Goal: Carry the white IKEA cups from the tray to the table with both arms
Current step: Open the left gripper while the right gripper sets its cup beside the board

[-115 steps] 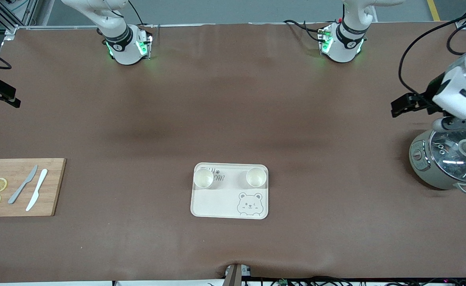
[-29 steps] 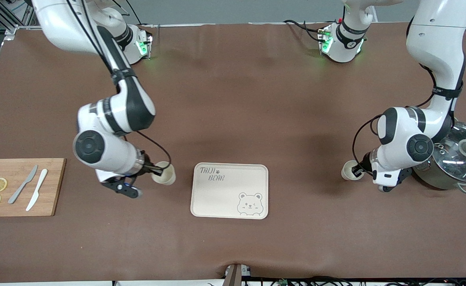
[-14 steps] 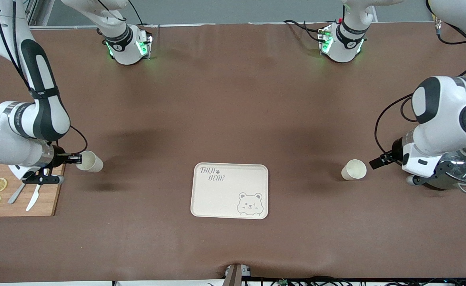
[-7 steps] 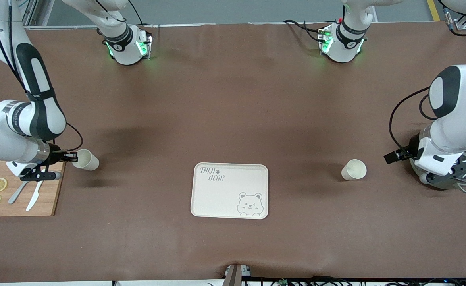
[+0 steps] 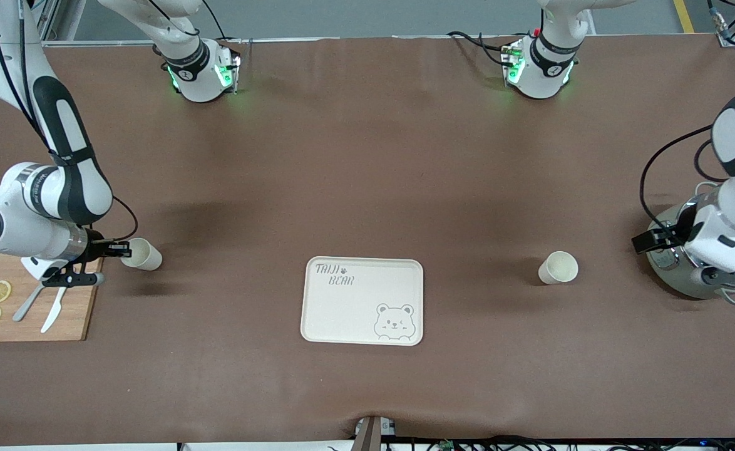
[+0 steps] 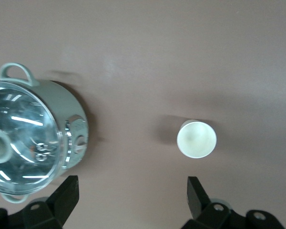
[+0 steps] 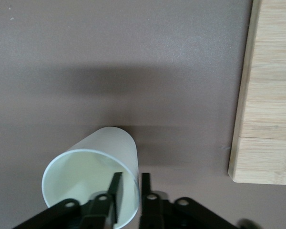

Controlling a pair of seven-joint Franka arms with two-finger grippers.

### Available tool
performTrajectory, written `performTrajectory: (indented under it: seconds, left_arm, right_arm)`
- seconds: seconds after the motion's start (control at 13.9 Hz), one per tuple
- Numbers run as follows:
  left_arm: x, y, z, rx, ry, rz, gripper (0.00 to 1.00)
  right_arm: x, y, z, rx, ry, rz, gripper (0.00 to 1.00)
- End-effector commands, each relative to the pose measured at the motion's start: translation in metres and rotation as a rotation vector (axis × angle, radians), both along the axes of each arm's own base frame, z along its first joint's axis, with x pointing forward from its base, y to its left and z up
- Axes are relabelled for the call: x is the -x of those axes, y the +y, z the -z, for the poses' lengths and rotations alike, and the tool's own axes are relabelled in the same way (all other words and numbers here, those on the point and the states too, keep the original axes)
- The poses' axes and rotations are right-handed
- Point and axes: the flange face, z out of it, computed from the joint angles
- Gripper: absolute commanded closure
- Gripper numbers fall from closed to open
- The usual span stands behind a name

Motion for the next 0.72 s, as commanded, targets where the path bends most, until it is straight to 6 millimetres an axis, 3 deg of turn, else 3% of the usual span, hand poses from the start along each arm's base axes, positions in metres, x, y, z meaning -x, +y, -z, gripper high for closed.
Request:
performTrajectory:
  seconds: [0.0,0.36,0.5,0.65]
  left_arm:
    - [0.018,0.011,-0.033,-0.022,0.013,0.020,0.00]
    - [0.056,0.010,-0.106,-0.036,-0.034,0.008,0.00]
    - [0.064,0.009,-0.127,-0.032,-0.036,0.000,0.00]
    - [0.071,0.004,-0.136,-0.025,-0.002,0.003,0.00]
  right_arm:
    - [-0.004,0.001,-0.008,-0.012,-0.017,-0.003,0.00]
    - [-0.037,0.010,-0.065,-0.009,-0.035,-0.044,0.00]
    - [-0.050,0.017,-0.087,-0.008,-0.080,-0.055,0.00]
    - [-0.065,0.034,-0.120,-0.007,-0.091,-0.101,0.00]
